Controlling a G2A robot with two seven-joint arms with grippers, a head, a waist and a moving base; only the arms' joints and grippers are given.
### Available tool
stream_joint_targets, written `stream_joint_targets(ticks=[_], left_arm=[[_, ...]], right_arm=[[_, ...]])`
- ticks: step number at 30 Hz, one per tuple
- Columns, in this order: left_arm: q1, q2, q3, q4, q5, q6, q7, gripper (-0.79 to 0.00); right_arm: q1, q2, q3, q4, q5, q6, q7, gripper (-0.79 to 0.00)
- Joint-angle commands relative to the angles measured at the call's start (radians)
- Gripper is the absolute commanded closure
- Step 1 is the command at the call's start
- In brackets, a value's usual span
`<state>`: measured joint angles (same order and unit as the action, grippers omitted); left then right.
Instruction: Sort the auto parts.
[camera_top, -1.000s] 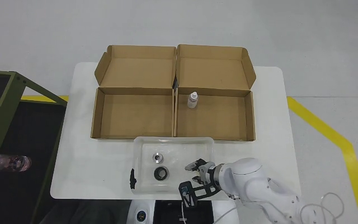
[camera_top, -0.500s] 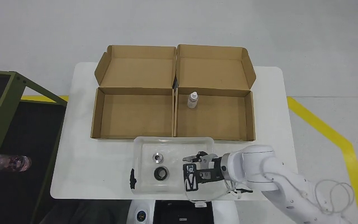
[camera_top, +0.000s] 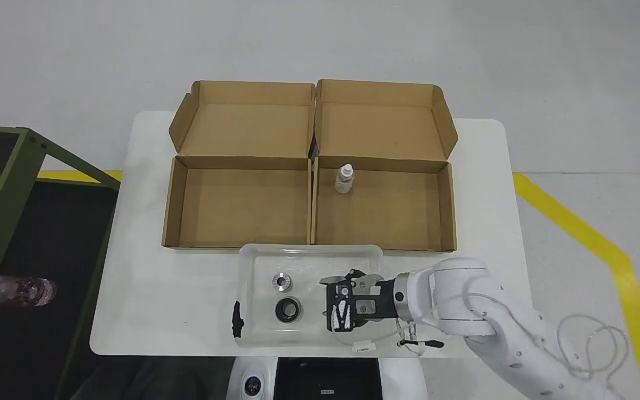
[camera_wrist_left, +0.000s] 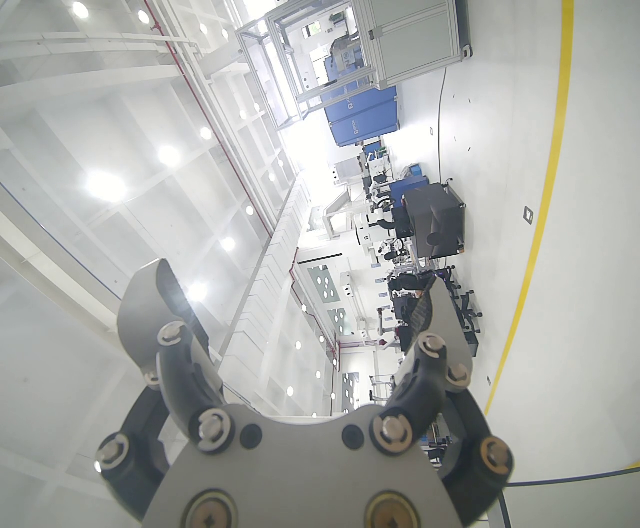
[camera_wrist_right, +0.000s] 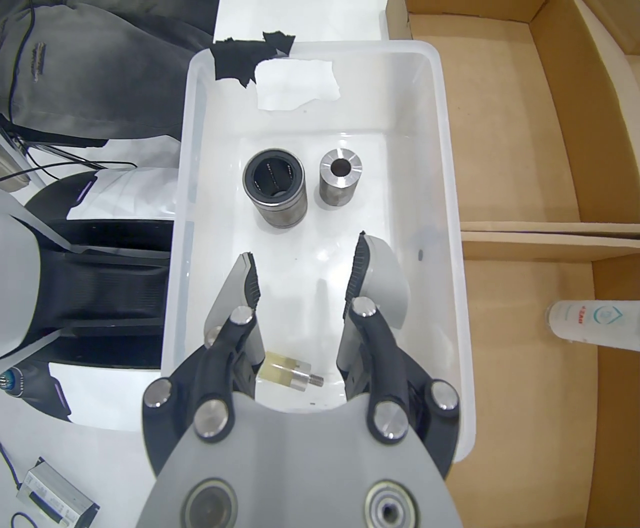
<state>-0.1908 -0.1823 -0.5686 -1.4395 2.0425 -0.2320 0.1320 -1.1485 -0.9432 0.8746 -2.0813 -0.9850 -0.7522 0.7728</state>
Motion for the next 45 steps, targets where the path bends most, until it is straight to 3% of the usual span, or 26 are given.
stream_joint_targets(ticks=[1, 11, 20, 22, 24, 31, 45], left_arm=[[0.000, 0.000, 0.000, 0.000, 0.000, 0.000, 0.000, -0.785], [0.000, 0.000, 0.000, 0.000, 0.000, 0.000, 0.000, -0.785], [0.000, 0.000, 0.000, 0.000, 0.000, 0.000, 0.000, -0.785], [0.000, 0.000, 0.000, 0.000, 0.000, 0.000, 0.000, -0.785], [0.000, 0.000, 0.000, 0.000, 0.000, 0.000, 0.000, -0.785], [0.000, 0.000, 0.000, 0.000, 0.000, 0.000, 0.000, -0.785], [0.000, 0.000, 0.000, 0.000, 0.000, 0.000, 0.000, -0.785]], right_arm=[[0.011, -0.007, -0.025, 0.012, -0.007, 0.009, -0.018, -0.348], [0.075, -0.049, -0.139, 0.085, -0.044, 0.051, -0.088, -0.351], [0.094, -0.057, -0.151, 0.093, -0.073, 0.065, -0.039, -0.391], [0.085, -0.054, -0.139, 0.085, -0.060, 0.077, -0.024, -0.557], [0.071, -0.051, -0.127, 0.079, -0.035, 0.095, -0.013, -0.785], [0.022, -0.039, -0.063, 0.085, 0.070, 0.138, -0.033, -0.785], [0.011, -0.033, -0.041, 0.073, 0.073, 0.130, -0.044, -0.785]])
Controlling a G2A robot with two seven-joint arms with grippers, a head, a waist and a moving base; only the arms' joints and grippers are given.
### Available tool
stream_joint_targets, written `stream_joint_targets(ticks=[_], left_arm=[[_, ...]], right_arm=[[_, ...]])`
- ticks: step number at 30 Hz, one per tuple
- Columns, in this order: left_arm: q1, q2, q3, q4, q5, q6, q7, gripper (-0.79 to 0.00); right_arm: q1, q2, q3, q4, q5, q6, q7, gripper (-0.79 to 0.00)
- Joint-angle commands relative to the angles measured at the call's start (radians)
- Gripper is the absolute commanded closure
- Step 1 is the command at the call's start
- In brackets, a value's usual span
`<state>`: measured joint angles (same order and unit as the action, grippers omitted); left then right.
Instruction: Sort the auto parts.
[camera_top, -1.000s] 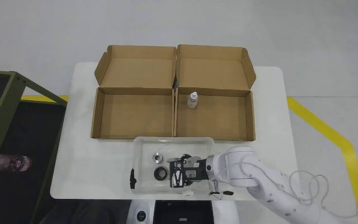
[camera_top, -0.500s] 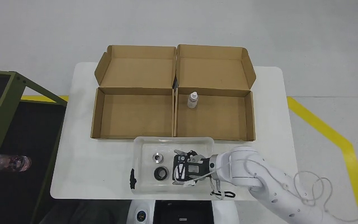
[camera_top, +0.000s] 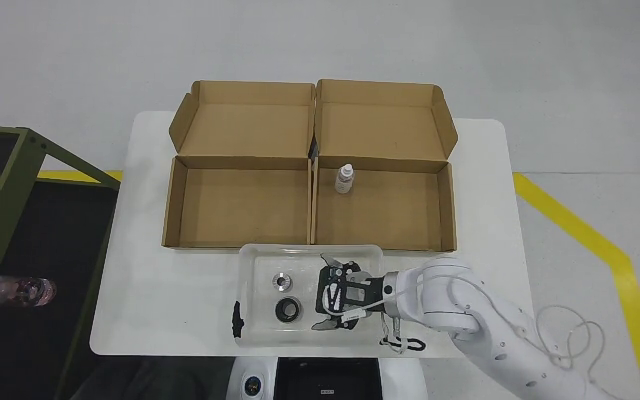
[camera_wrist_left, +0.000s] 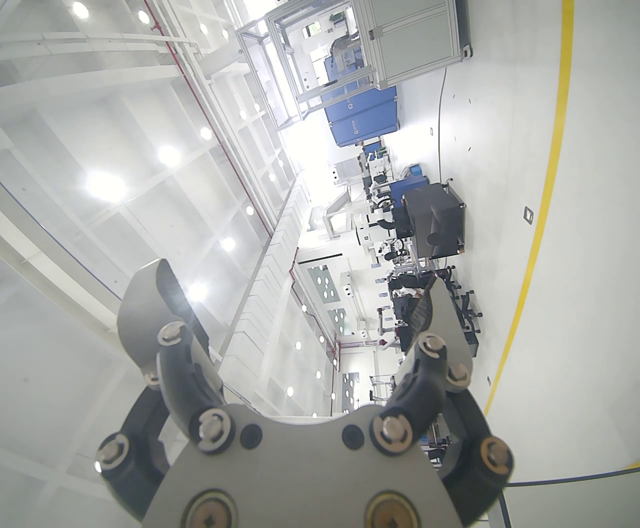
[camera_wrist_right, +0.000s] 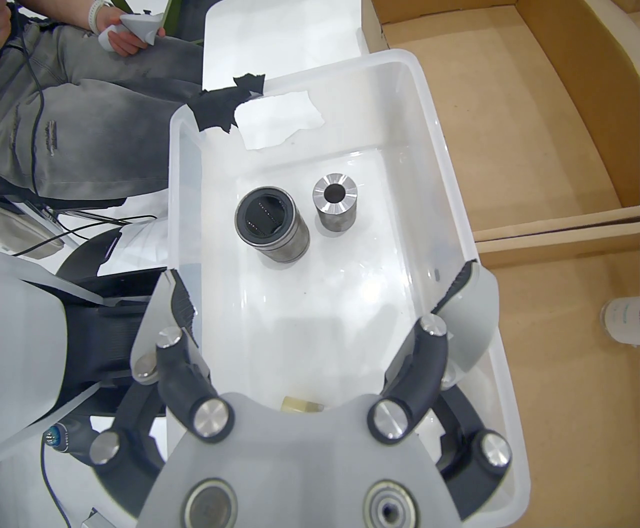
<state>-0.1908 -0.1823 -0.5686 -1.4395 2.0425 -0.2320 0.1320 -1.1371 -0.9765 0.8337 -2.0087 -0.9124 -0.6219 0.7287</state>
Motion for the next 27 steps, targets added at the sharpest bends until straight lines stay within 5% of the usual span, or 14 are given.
stream_joint_targets(ticks=[1, 4, 13, 24, 27], left_arm=[[0.000, 0.000, 0.000, 0.000, 0.000, 0.000, 0.000, -0.785], [0.000, 0.000, 0.000, 0.000, 0.000, 0.000, 0.000, -0.785], [0.000, 0.000, 0.000, 0.000, 0.000, 0.000, 0.000, -0.785], [0.000, 0.000, 0.000, 0.000, 0.000, 0.000, 0.000, -0.785], [0.000, 0.000, 0.000, 0.000, 0.000, 0.000, 0.000, -0.785]], right_arm=[[0.000, 0.000, 0.000, 0.000, 0.000, 0.000, 0.000, -0.785], [-0.022, -0.002, -0.006, 0.039, 0.109, 0.009, -0.016, -0.785], [0.014, -0.004, -0.001, 0.006, 0.411, 0.180, 0.228, -0.785], [-0.036, 0.000, 0.038, -0.039, 0.443, 0.490, 0.269, -0.785], [-0.039, 0.005, 0.050, -0.058, 0.343, 0.597, 0.312, -0.785]])
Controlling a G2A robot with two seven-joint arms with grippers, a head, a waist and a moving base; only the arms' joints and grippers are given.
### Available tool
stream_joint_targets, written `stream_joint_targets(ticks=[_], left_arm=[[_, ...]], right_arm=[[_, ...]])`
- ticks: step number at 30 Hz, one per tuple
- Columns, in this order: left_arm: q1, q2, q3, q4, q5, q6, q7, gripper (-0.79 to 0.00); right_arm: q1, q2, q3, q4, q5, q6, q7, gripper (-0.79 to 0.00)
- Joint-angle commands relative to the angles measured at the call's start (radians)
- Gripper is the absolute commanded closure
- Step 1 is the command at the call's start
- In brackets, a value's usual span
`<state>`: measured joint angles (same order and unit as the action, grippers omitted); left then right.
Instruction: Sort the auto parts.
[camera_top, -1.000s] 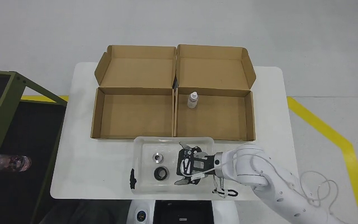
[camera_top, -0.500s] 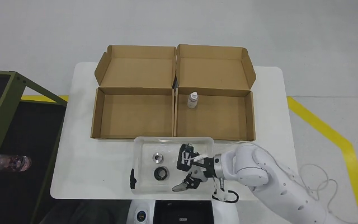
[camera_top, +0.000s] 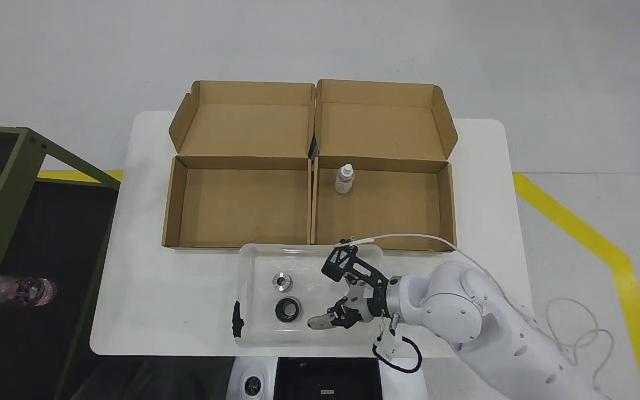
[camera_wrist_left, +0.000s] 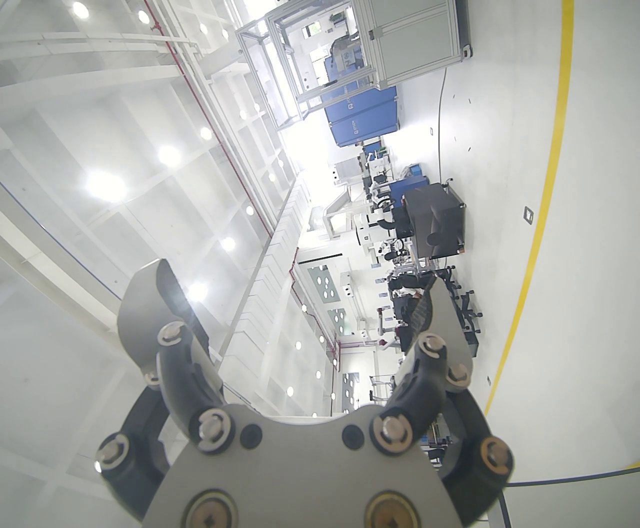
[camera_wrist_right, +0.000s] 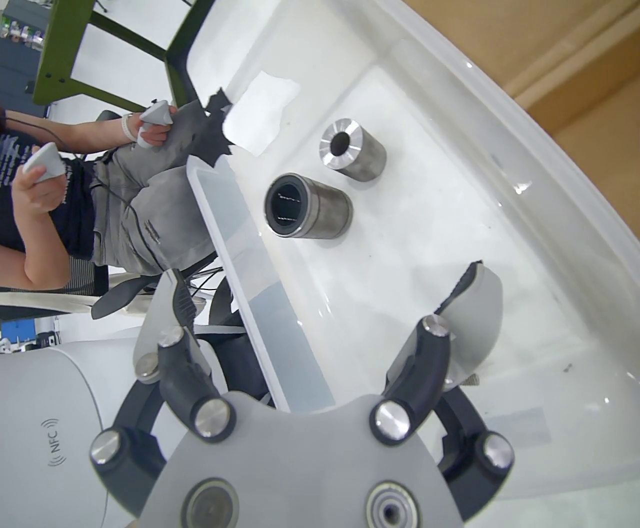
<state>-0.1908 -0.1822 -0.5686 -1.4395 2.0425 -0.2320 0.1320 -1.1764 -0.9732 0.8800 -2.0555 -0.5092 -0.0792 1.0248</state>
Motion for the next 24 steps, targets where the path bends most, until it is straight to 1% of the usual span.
stream_joint_targets(ticks=[1, 13, 15, 17, 19, 21, 24], left_arm=[[0.000, 0.000, 0.000, 0.000, 0.000, 0.000, 0.000, -0.785], [0.000, 0.000, 0.000, 0.000, 0.000, 0.000, 0.000, -0.785], [0.000, 0.000, 0.000, 0.000, 0.000, 0.000, 0.000, -0.785], [0.000, 0.000, 0.000, 0.000, 0.000, 0.000, 0.000, -0.785], [0.000, 0.000, 0.000, 0.000, 0.000, 0.000, 0.000, -0.785], [0.000, 0.000, 0.000, 0.000, 0.000, 0.000, 0.000, -0.785], [0.000, 0.000, 0.000, 0.000, 0.000, 0.000, 0.000, -0.785]], right_arm=[[-0.008, 0.002, -0.001, -0.032, -0.074, 0.074, 0.017, -0.785], [-0.013, 0.002, -0.002, -0.041, -0.084, 0.085, 0.019, -0.785], [-0.023, 0.001, -0.004, -0.038, -0.098, 0.092, 0.002, -0.785], [-0.031, 0.001, -0.006, -0.045, -0.109, 0.126, 0.010, -0.785], [-0.034, -0.001, -0.005, -0.051, -0.102, 0.180, 0.041, -0.785], [-0.026, -0.003, -0.007, -0.054, -0.091, 0.215, 0.081, -0.785], [-0.019, -0.007, -0.013, -0.060, -0.083, 0.265, 0.110, -0.785]])
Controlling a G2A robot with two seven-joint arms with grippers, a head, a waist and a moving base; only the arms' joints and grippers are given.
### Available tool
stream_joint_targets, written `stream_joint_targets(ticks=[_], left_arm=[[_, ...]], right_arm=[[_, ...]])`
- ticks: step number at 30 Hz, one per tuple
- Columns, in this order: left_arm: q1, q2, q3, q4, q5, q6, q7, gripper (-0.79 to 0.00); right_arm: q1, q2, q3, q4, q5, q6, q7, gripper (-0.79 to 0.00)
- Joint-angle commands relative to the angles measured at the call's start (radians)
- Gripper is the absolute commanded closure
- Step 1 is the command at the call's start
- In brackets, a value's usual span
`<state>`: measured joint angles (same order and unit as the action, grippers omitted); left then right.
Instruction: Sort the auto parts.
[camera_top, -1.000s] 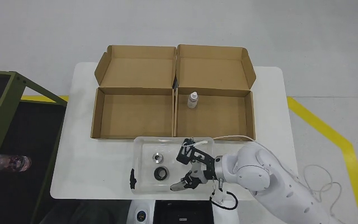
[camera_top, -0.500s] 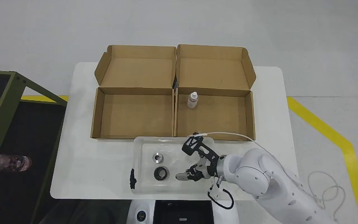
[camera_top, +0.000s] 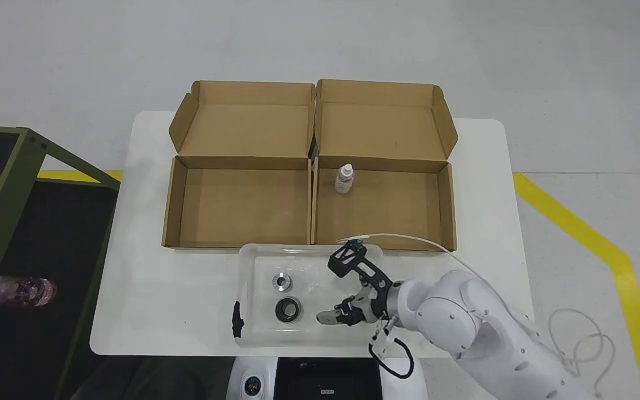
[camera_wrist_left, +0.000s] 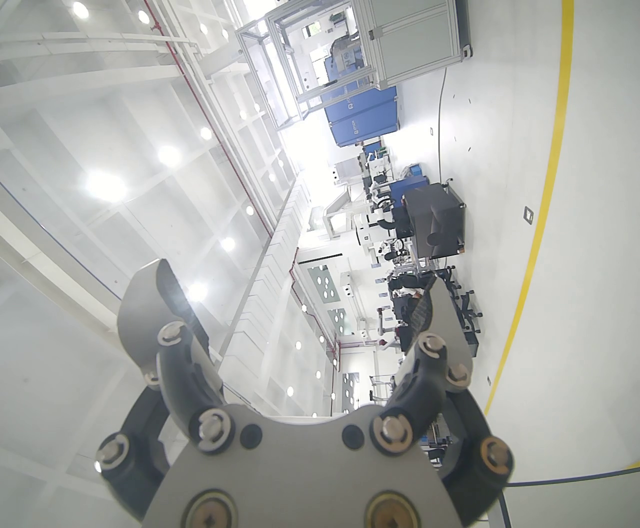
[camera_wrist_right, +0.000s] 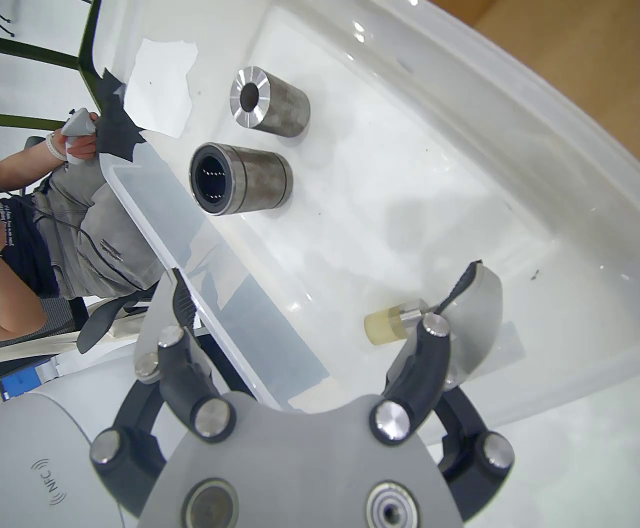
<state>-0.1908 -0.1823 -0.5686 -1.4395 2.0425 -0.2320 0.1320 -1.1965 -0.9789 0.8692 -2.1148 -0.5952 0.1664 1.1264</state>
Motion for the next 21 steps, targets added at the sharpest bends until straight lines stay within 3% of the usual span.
stream_joint_targets(ticks=[1, 11, 21], left_arm=[[0.000, 0.000, 0.000, 0.000, 0.000, 0.000, 0.000, -0.785], [0.000, 0.000, 0.000, 0.000, 0.000, 0.000, 0.000, -0.785], [0.000, 0.000, 0.000, 0.000, 0.000, 0.000, 0.000, -0.785]], right_arm=[[0.002, -0.002, -0.002, -0.003, 0.002, 0.037, 0.016, -0.785], [0.007, -0.004, 0.014, 0.028, 0.012, 0.101, 0.071, -0.785], [-0.014, 0.015, 0.104, 0.014, -0.051, 0.149, 0.131, -0.785]])
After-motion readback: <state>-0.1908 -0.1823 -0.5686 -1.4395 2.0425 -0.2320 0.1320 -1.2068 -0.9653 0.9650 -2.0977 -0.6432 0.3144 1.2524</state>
